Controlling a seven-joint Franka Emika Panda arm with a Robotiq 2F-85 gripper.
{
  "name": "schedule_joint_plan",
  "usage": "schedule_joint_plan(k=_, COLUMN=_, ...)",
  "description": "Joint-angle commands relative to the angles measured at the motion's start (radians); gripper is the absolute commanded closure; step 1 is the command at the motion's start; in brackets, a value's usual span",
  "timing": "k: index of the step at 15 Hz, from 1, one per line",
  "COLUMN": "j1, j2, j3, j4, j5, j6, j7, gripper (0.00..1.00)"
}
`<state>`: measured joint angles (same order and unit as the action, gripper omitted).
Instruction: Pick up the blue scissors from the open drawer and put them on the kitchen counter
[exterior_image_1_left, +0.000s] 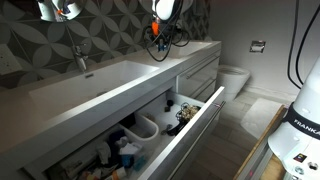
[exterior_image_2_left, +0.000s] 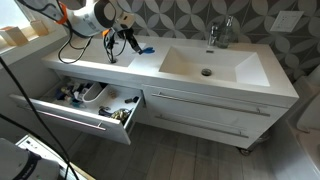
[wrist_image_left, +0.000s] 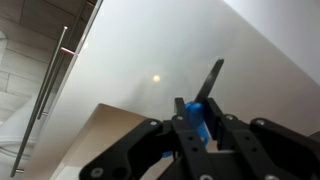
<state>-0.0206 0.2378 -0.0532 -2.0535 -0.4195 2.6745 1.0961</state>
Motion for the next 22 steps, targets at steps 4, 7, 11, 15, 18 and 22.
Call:
schedule_joint_plan(k=4, j1=0.107, j2=0.156, j3=-0.097, j4=0.147, j5=0.000, j6=0.074, j7=-0.006, gripper=0.94)
schedule_joint_plan(k=7, j1=0.125, j2=0.194, j3=-0.110, j4=0.171, j5=0.037, j6=0.077, j7=-0.035, gripper=0.94)
schedule_joint_plan(k=11, j1=0.129, j2=0.220, j3=-0.110, j4=0.185, j5=0.067, j6=0.066, j7=-0.079, gripper=0.94)
schedule_joint_plan(k=15, j1=0.127, j2=0.231, j3=-0.103, j4=0.184, j5=0.111, j6=0.067, j7=-0.152, gripper=0.94)
schedule_joint_plan(k=18, j1=0.124, j2=0.237, j3=-0.099, j4=0.184, j5=0.153, j6=0.061, j7=-0.203, gripper=0.94)
schedule_joint_plan(k=22, j1=0.130, j2=0.249, j3=-0.105, j4=0.183, j5=0.190, j6=0.068, j7=-0.247, gripper=0.94)
